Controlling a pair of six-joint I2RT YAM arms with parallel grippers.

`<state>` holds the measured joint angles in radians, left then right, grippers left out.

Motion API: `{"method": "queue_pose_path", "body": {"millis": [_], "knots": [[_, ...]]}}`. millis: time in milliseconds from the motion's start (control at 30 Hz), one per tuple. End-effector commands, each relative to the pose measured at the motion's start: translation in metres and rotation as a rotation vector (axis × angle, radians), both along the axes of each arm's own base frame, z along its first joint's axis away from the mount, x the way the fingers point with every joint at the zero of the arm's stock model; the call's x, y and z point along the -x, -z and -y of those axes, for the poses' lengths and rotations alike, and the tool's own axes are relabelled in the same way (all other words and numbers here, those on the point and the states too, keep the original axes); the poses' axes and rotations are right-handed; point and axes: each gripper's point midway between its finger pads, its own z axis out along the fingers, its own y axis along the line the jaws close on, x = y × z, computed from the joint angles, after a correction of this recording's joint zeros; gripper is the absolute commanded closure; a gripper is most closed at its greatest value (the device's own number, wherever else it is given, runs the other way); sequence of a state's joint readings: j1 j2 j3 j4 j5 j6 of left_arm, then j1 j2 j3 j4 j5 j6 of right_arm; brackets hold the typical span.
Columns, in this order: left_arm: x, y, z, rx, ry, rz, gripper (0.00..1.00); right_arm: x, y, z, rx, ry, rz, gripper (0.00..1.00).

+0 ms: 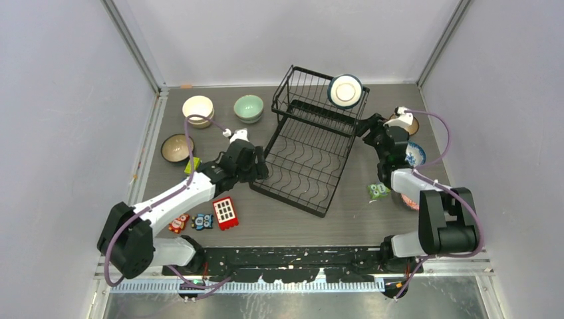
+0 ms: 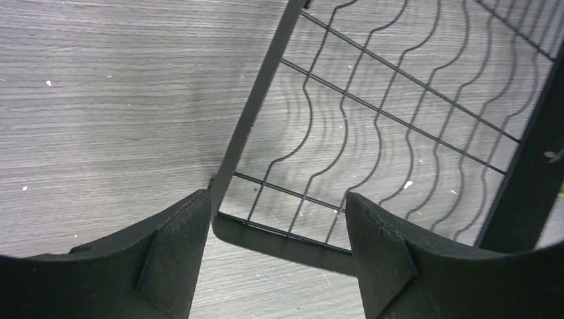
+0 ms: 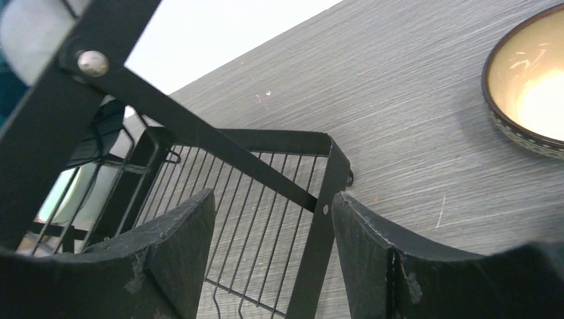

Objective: Unload the bowls from the dish rack
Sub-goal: Adjust the dish rack at the center of the board.

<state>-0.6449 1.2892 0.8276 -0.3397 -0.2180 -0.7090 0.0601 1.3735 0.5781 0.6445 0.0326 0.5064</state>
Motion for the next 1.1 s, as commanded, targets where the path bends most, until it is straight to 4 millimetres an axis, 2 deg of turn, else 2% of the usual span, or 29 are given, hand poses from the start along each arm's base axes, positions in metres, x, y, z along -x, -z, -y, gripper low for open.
{"method": "queue_pose_path", "body": {"millis": [0,233,433,600,733,933,1067], "knots": [[0.011,-0.014,0.001,0.072,0.005,0.001,0.25,-0.022,-0.032,-0.017,0.03,-0.077,0.118,0.32],[0.026,-0.021,-0.006,0.111,0.003,0.018,0.25,-0.037,-0.025,-0.027,0.031,-0.105,0.119,0.4],[0.031,-0.024,-0.013,0.113,-0.002,0.034,0.26,-0.037,-0.018,-0.025,0.041,-0.083,0.109,0.69],[0.03,-0.023,-0.011,0.118,0.002,0.035,0.26,-0.027,-0.015,-0.016,0.067,-0.037,0.091,0.86],[0.03,-0.022,-0.008,0.123,0.011,0.031,0.27,-0.018,-0.02,-0.015,0.079,-0.026,0.089,0.98],[0.033,-0.019,-0.006,0.136,0.014,0.018,0.27,0.003,-0.023,-0.012,0.077,0.001,0.081,0.99],[0.038,-0.01,-0.01,0.137,-0.007,-0.007,0.25,0.017,-0.03,-0.013,0.059,0.007,0.098,0.99]]}}
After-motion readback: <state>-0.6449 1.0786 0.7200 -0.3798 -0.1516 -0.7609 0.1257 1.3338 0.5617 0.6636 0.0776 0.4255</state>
